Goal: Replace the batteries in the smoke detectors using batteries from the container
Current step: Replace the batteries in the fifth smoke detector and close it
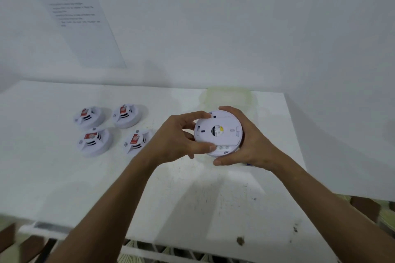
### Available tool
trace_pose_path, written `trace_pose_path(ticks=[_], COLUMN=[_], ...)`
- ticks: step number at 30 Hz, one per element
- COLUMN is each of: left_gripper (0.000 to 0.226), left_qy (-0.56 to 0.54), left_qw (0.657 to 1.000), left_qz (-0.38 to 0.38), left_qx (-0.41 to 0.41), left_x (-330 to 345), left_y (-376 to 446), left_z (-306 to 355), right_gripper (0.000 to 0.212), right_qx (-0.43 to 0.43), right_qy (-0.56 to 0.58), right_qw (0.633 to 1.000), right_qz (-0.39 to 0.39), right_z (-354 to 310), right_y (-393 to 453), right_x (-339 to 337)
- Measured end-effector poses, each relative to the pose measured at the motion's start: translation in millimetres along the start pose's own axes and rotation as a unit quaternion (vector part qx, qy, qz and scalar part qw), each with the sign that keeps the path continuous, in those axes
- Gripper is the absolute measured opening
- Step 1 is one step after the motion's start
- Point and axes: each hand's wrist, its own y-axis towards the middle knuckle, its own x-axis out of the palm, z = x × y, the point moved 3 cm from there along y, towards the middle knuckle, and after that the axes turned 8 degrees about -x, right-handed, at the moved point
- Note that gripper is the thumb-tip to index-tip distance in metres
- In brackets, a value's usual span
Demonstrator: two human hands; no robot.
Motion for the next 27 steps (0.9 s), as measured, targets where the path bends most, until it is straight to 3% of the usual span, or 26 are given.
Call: trace_pose_path(ticks=[10,14,19,22,27], left_gripper=[0.058,0.058,0.036,0.057,0.068], left_qy=[0.109,0.167,0.156,0.159,0.155], left_qw=[0.989,0.977,0.972,0.975,0.978], left_qz=[0.099,0.125,0.136,0.123,0.101], left_qx=[0.03,0.043,0.108,0.095,0.092], left_x=[6,-1,-11,-17,-22], left_y=[-7,-5,-1,3,5], left_z=[-1,-6,-11,-13,-19], right_gripper=[0.096,0.095,0.096,0.096,0.098], right_qx=[-0.024,-0.011,0.011,0.006,0.011], right_qy=[-0.028,-0.024,-0.019,-0.02,-0.025], right_qw=[0.997,0.999,0.999,0.999,1.0], right_qz=[0.065,0.047,0.042,0.033,0.015], right_z=[7,11,19,18,23], right_y=[-2,3,9,13,16], right_x=[7,13,13,13,16])
